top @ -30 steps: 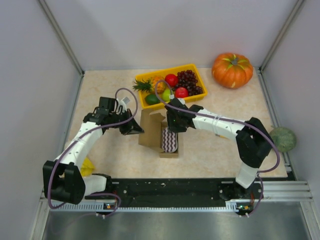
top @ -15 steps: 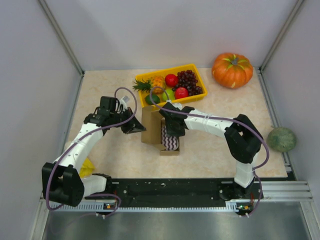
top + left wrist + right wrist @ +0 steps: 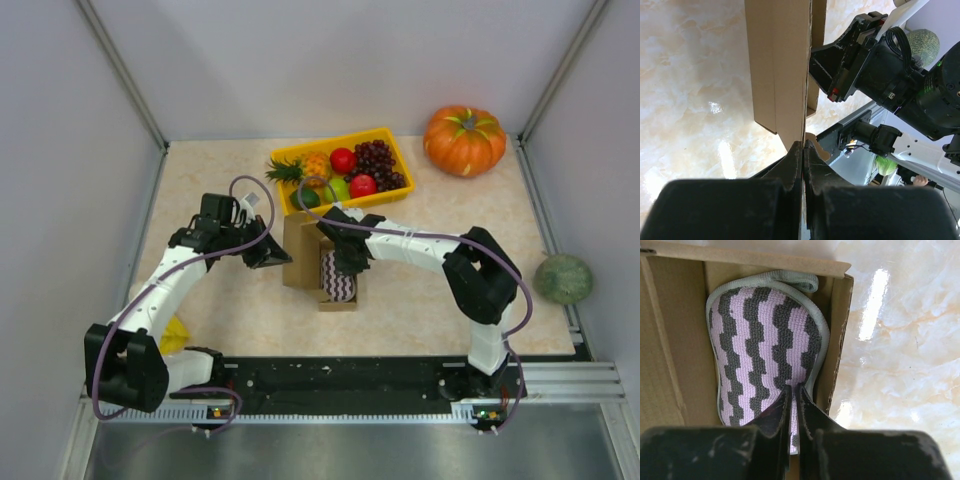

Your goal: Unpack the express box

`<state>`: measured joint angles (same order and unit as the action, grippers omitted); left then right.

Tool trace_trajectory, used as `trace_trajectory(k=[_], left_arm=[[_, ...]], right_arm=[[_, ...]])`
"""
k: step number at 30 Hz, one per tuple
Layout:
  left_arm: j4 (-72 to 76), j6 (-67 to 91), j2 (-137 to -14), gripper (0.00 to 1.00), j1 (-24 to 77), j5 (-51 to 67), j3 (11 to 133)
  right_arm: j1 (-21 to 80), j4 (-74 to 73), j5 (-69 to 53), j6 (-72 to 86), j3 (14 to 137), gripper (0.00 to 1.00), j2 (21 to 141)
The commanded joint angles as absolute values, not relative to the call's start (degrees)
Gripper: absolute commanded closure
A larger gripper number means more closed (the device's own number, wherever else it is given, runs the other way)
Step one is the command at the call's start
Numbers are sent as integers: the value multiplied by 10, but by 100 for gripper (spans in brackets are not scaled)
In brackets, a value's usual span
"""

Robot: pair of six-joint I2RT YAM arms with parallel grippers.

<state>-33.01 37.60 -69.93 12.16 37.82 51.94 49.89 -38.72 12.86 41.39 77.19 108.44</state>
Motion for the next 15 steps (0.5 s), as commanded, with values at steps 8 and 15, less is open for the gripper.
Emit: trace_trajectory(k=[8, 15], left_arm=[[-317, 365, -708, 100, 125, 368, 526], [-339, 341, -715, 100, 125, 341, 537]], right_arm=[[507, -365, 129, 417, 780, 100, 1056], [507, -356, 130, 425, 770, 100, 1005]])
